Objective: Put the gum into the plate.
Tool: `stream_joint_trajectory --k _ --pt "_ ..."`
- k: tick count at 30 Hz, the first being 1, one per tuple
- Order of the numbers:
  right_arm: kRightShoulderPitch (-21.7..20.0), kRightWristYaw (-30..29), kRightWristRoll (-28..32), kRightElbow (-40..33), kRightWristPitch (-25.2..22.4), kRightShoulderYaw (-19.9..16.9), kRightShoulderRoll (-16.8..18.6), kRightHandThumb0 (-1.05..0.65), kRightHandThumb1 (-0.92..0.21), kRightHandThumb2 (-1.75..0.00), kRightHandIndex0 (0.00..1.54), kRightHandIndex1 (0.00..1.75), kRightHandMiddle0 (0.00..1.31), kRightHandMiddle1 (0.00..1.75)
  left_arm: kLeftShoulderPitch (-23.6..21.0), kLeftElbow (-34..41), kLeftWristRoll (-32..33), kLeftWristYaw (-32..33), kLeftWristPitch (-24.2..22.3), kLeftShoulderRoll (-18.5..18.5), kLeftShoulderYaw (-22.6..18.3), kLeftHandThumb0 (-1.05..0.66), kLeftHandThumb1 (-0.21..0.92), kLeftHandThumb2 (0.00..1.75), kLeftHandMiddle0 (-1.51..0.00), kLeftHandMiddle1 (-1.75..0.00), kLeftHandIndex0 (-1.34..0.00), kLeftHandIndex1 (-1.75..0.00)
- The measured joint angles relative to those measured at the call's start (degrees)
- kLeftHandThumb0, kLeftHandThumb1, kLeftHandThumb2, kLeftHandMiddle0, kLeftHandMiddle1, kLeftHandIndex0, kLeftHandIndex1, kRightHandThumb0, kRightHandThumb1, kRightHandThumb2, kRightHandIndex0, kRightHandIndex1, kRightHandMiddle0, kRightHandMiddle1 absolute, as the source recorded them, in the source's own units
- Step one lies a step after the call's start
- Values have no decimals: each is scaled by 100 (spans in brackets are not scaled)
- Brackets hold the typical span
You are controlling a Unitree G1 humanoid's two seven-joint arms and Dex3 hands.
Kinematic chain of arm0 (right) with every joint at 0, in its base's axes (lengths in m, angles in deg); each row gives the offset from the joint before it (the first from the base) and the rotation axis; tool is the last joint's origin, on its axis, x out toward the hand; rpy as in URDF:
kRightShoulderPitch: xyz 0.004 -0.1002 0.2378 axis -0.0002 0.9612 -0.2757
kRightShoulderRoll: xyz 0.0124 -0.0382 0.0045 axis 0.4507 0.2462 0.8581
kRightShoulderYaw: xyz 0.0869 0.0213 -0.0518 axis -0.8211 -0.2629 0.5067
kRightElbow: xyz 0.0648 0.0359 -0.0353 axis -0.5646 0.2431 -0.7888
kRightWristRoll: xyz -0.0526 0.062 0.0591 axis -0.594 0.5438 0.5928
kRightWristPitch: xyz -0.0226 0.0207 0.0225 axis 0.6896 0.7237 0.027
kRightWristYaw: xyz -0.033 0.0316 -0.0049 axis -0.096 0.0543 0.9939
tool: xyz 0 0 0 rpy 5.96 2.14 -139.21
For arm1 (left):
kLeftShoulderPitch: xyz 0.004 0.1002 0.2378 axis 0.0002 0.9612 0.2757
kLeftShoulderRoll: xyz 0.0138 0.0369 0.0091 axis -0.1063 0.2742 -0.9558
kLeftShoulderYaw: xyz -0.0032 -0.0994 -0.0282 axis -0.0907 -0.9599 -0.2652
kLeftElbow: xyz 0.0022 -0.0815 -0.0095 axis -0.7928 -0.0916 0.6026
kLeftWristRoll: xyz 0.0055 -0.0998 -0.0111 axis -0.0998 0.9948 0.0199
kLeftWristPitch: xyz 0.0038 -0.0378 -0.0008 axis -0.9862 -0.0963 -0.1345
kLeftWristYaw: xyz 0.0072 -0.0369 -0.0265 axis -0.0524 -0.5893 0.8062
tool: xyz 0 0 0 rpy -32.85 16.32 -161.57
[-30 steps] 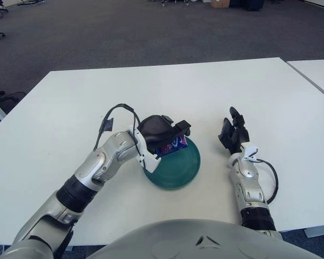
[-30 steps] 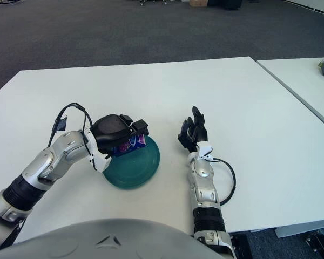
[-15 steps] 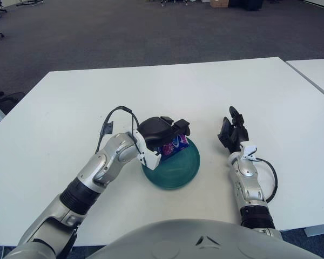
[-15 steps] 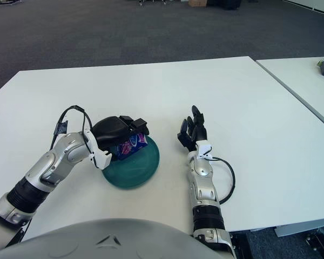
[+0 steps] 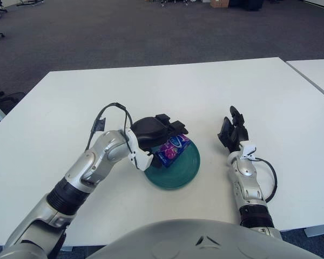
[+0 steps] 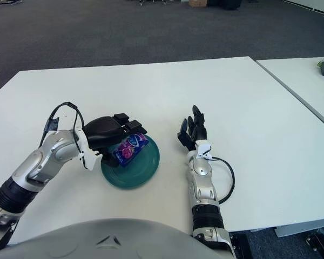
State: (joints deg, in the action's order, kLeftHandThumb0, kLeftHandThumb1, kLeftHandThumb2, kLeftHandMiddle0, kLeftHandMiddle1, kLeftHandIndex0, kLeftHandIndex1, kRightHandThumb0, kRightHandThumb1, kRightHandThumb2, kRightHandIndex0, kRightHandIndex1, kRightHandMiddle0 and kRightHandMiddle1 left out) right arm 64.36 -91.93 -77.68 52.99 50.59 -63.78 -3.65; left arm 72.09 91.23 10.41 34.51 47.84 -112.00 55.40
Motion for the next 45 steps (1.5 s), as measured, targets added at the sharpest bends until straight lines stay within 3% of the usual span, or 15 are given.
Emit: stream_joint_trajectory --k 5,18,36,40,45 --pt "-11 -1 -1 7 0 12 2 -67 -92 -86 19 0 0 23 -121 -60 165 -352 95 -135 42 -105 92 33 -2 -1 0 -2" --pt "-16 -1 -1 13 2 18 2 -67 -92 -86 19 0 0 23 -207 -132 333 -953 24 -259 63 -105 92 32 0 0 0 0" --pt "-49 2 1 63 26 -1 -10 -67 -92 -86 19 0 0 23 -208 -236 584 -696 138 -355 -250 -105 92 30 0 0 0 0" --pt "-57 4 1 71 30 -4 -12 -67 -92 -86 19 0 0 23 -155 -335 801 -476 136 -318 -462 -105 92 30 0 0 0 0" --pt "-59 15 3 77 44 -12 -21 -67 -92 -86 19 0 0 23 138 -420 1541 138 -181 21 -1236 -105 92 29 0 0 0 0"
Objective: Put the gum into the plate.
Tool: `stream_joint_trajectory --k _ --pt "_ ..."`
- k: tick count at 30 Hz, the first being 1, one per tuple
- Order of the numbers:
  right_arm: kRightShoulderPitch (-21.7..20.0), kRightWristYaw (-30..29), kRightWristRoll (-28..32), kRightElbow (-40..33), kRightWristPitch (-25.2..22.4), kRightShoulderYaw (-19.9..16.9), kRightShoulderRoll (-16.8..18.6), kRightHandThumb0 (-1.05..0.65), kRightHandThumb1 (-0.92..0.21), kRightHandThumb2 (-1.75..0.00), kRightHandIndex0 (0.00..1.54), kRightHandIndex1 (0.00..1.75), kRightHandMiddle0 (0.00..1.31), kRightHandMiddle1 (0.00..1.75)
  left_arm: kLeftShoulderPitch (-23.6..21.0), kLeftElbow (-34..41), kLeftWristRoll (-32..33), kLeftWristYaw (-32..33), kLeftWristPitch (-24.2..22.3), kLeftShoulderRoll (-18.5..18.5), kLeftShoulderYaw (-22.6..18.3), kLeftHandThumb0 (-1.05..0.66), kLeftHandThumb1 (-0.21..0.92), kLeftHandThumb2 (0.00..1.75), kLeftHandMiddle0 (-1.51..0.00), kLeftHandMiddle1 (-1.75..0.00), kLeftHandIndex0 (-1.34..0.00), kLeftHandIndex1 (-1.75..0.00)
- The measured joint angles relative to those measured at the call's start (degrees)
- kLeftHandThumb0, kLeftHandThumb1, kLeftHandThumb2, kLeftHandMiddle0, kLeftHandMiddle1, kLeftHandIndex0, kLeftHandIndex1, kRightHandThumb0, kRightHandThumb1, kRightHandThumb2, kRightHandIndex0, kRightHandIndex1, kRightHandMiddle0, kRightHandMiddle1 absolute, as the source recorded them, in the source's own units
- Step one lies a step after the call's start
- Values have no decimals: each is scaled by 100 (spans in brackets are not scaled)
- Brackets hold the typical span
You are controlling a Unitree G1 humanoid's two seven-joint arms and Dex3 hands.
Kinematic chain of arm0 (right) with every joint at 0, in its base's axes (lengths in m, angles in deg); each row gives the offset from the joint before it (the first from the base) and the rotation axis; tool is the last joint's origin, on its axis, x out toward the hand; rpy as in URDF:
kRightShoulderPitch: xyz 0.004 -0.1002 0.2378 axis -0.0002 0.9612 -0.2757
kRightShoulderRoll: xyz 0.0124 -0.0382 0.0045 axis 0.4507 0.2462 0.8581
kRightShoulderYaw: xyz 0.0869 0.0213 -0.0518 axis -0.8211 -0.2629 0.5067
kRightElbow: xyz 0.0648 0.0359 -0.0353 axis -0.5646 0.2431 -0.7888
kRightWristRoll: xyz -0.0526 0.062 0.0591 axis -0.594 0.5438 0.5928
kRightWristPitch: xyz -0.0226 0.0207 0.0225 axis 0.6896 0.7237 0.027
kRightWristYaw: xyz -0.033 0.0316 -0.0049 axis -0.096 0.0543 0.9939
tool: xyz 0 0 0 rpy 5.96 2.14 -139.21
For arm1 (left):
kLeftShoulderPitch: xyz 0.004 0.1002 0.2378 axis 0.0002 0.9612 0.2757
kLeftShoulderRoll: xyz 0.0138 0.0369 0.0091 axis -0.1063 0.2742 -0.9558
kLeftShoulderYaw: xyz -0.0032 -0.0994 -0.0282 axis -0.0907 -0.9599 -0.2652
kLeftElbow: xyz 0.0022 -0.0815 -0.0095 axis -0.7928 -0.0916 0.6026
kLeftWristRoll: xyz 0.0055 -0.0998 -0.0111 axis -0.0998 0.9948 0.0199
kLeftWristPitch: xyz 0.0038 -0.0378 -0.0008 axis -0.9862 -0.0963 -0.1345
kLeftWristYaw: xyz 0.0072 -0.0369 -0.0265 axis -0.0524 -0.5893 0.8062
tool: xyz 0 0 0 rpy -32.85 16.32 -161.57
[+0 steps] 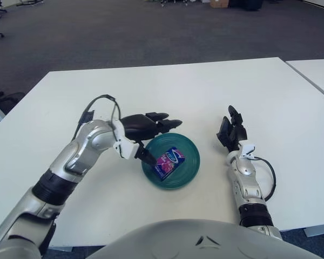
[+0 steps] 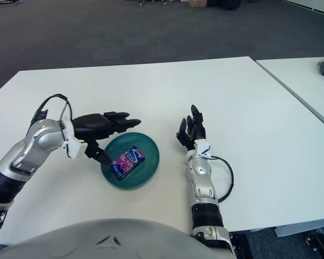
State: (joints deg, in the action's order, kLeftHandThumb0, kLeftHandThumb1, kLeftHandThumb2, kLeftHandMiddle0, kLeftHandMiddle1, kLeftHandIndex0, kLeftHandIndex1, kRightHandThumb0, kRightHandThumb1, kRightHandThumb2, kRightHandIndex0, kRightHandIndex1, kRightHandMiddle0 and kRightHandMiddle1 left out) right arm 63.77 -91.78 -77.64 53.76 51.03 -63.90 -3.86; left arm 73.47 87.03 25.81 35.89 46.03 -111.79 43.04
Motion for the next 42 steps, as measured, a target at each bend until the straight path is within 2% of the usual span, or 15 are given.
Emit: stream_joint_trajectory --k 3,6,9,13,16,19,23,26,29,36,42 --pt "8 11 1 -1 3 -7 -7 -67 -92 -86 19 0 0 23 186 -377 803 518 13 514 -459 -105 92 31 0 0 0 0" --pt "8 13 0 -23 60 -8 -15 -67 -92 -86 19 0 0 23 394 -658 1536 675 -28 1040 -711 -105 92 36 0 0 0 0" --pt "8 14 0 -26 74 -9 -25 -67 -92 -86 19 0 0 23 652 -765 2262 698 -88 1563 -824 -105 92 44 0 0 0 0" --pt "9 20 0 -27 83 -9 -37 -67 -92 -86 19 0 0 23 977 -836 3189 905 -200 2452 -900 -105 92 57 0 0 0 0" --pt "9 29 1 -29 85 -10 -41 -67 -92 -86 19 0 0 23 1191 -836 3890 1260 -347 3185 -974 -105 92 67 0 0 0 0" --pt "8 39 2 -29 77 -12 -43 -67 -92 -86 19 0 0 23 1342 -817 4599 1888 -526 3916 -1124 -105 92 73 0 0 0 0" --pt "42 61 6 -34 58 -12 -44 -67 -92 -86 19 0 0 23 1401 -763 4869 2697 -713 3935 -1357 -105 92 88 0 0 0 0" --pt "59 70 8 -36 46 -20 -46 -67 -92 -86 19 0 0 23 1439 -780 4449 3323 -648 3932 -1469 -105 92 95 0 0 0 0" --pt "74 71 8 -39 38 -31 -49 -67 -92 -86 19 0 0 23 1476 -1032 3748 3732 -372 3895 -1549 -105 92 99 0 0 0 0" --pt "90 83 8 -66 30 -44 -45 -67 -92 -86 19 0 0 23 1794 -1453 2492 4097 39 3703 -1429 -105 92 106 0 0 0 0" --pt "92 92 9 -73 22 -53 -51 -67 -92 -86 19 0 0 23 1983 -1604 1812 4196 386 3631 -1221 -105 92 111 0 0 0 0"
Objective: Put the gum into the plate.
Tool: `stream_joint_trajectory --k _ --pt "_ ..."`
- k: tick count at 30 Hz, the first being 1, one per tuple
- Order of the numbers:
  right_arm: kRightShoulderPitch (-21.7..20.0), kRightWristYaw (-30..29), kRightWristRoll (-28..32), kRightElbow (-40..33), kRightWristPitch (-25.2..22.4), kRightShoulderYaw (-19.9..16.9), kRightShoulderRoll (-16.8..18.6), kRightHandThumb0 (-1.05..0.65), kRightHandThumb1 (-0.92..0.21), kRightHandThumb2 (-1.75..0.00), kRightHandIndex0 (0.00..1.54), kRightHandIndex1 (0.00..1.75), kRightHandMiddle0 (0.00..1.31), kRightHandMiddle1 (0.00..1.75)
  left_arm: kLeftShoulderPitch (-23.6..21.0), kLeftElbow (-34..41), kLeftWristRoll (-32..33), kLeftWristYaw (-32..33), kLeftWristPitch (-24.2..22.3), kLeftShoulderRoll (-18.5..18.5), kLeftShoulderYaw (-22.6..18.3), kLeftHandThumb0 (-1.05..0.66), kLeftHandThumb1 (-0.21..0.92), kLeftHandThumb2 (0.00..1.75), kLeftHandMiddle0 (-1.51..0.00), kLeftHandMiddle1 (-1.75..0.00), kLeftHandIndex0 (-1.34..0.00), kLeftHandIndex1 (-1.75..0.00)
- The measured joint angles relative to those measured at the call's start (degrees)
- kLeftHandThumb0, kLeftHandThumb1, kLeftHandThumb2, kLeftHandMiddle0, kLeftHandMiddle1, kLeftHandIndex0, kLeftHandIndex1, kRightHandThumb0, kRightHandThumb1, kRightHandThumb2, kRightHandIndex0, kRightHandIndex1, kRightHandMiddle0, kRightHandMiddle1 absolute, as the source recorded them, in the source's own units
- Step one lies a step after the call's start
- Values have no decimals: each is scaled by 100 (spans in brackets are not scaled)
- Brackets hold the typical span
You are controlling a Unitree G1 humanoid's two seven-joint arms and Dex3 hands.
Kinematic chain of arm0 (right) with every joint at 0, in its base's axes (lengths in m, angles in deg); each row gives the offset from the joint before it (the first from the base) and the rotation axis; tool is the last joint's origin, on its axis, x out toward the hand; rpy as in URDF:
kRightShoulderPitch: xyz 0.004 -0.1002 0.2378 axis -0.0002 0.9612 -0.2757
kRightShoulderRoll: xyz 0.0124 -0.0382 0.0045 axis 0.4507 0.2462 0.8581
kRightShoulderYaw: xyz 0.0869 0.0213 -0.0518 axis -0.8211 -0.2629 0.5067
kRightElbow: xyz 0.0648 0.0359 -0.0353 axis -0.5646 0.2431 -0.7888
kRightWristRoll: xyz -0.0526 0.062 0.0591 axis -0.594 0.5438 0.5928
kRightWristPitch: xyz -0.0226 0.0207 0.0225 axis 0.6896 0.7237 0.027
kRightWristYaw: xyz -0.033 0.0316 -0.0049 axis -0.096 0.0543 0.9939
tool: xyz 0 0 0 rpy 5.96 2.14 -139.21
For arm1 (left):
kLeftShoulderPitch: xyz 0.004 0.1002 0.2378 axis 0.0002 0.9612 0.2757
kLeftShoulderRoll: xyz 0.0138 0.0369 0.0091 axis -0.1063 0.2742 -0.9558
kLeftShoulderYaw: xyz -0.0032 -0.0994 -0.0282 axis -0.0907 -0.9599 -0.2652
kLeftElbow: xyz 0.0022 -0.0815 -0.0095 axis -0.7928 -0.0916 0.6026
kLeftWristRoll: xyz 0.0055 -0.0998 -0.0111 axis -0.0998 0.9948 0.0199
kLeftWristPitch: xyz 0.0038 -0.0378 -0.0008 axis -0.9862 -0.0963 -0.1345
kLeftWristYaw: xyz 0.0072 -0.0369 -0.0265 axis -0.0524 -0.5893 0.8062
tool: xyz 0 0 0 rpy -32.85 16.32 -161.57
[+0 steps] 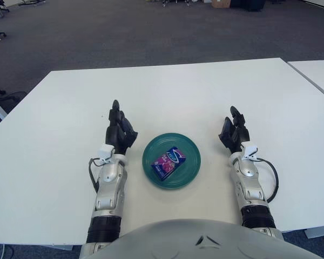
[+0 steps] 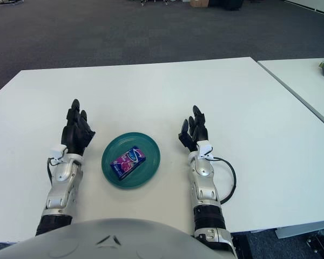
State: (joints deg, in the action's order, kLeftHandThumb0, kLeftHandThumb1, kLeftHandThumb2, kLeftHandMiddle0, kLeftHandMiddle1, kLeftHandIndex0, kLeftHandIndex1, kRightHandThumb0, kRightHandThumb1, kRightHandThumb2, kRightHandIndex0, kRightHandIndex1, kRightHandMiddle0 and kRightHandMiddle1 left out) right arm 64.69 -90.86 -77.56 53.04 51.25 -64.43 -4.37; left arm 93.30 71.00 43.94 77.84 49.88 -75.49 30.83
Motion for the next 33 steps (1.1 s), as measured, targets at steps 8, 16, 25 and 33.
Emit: stream_joint_trajectory --k 8,16,25,33 --pt "-7 36 9 0 -8 -20 -23 -67 -92 -86 19 0 0 23 226 -731 -531 406 793 15 37 -105 92 114 0 0 0 0" --pt "-32 50 10 33 -8 -65 -29 -67 -92 -86 19 0 0 23 284 -1102 -742 725 1027 -11 -23 -105 92 114 0 0 0 0" --pt "-147 53 11 187 48 -99 -42 -67 -92 -86 19 0 0 23 380 -1136 -679 556 1209 -152 55 -105 92 112 0 0 -2 -1" --pt "-304 49 11 367 45 -125 -53 -67 -92 -86 19 0 0 23 379 -1257 -120 476 1564 56 -125 -105 92 104 -13 -1 -1 -68"
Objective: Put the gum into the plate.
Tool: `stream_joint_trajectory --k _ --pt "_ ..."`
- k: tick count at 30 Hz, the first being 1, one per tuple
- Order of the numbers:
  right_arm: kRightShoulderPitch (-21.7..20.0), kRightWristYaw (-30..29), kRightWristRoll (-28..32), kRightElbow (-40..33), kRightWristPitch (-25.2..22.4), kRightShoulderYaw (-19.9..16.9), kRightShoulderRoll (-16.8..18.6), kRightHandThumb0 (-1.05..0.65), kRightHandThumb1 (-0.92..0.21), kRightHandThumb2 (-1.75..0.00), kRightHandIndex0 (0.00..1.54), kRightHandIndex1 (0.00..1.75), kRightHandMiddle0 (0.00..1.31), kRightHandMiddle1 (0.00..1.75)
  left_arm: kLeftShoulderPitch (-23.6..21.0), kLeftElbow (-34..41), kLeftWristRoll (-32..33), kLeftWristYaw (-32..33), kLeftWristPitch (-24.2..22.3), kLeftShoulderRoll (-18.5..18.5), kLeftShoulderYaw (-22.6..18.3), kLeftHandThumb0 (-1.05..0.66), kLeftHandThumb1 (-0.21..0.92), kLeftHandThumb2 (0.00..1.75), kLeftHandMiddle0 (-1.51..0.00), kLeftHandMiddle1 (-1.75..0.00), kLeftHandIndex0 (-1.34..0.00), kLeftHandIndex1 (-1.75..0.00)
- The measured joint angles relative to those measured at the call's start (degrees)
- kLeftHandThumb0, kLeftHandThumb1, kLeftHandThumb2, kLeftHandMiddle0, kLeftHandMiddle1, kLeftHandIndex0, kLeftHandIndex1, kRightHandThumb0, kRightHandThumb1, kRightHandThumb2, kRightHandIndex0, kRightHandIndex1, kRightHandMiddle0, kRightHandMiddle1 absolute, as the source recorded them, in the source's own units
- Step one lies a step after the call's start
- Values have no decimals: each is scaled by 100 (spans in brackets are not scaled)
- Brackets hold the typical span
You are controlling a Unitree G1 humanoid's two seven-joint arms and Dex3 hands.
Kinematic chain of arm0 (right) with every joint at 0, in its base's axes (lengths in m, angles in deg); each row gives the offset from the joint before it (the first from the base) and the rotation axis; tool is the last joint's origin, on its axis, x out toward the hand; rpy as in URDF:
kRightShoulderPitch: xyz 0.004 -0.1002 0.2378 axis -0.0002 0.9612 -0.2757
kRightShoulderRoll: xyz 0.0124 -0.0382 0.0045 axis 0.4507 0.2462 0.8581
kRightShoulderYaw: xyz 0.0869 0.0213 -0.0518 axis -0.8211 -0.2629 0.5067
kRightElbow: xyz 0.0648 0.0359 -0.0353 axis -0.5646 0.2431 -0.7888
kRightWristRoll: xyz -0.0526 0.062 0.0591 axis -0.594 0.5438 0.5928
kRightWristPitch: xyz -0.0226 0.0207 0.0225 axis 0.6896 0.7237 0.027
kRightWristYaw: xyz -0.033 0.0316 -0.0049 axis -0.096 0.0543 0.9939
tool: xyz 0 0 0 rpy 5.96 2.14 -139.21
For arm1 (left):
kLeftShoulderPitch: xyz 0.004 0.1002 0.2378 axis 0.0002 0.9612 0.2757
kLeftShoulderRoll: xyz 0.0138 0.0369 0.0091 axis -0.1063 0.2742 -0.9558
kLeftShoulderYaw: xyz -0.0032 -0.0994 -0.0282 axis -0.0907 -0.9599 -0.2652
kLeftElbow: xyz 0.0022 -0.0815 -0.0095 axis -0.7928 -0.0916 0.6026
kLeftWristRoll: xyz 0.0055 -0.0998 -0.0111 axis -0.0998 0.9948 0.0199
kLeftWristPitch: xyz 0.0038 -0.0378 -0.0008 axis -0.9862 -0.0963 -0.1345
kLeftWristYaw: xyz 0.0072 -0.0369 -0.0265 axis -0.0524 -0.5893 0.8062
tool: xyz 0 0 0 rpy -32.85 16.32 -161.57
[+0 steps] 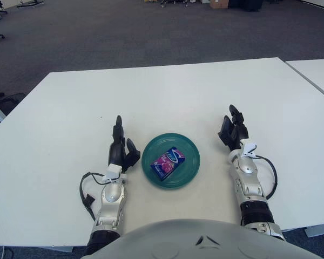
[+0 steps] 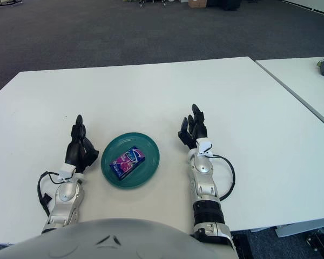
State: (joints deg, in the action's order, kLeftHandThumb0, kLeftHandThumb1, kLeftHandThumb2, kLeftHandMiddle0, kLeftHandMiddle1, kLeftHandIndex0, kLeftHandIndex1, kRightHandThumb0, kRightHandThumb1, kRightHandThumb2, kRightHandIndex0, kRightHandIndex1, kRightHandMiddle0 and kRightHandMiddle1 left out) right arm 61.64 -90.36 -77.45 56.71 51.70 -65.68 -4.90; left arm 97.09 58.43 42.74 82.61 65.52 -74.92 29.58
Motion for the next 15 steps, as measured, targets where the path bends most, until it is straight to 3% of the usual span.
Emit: stream_joint_trajectory --k 6,15 --pt "-79 -16 -1 98 15 0 4 -67 -92 -86 19 0 0 23 189 142 205 131 82 139 -237 -105 92 102 -15 -1 0 -70" --pt "-176 -93 -12 227 55 6 52 -67 -92 -86 19 0 0 23 741 658 229 -32 19 115 -222 -105 92 100 -5 0 0 -39"
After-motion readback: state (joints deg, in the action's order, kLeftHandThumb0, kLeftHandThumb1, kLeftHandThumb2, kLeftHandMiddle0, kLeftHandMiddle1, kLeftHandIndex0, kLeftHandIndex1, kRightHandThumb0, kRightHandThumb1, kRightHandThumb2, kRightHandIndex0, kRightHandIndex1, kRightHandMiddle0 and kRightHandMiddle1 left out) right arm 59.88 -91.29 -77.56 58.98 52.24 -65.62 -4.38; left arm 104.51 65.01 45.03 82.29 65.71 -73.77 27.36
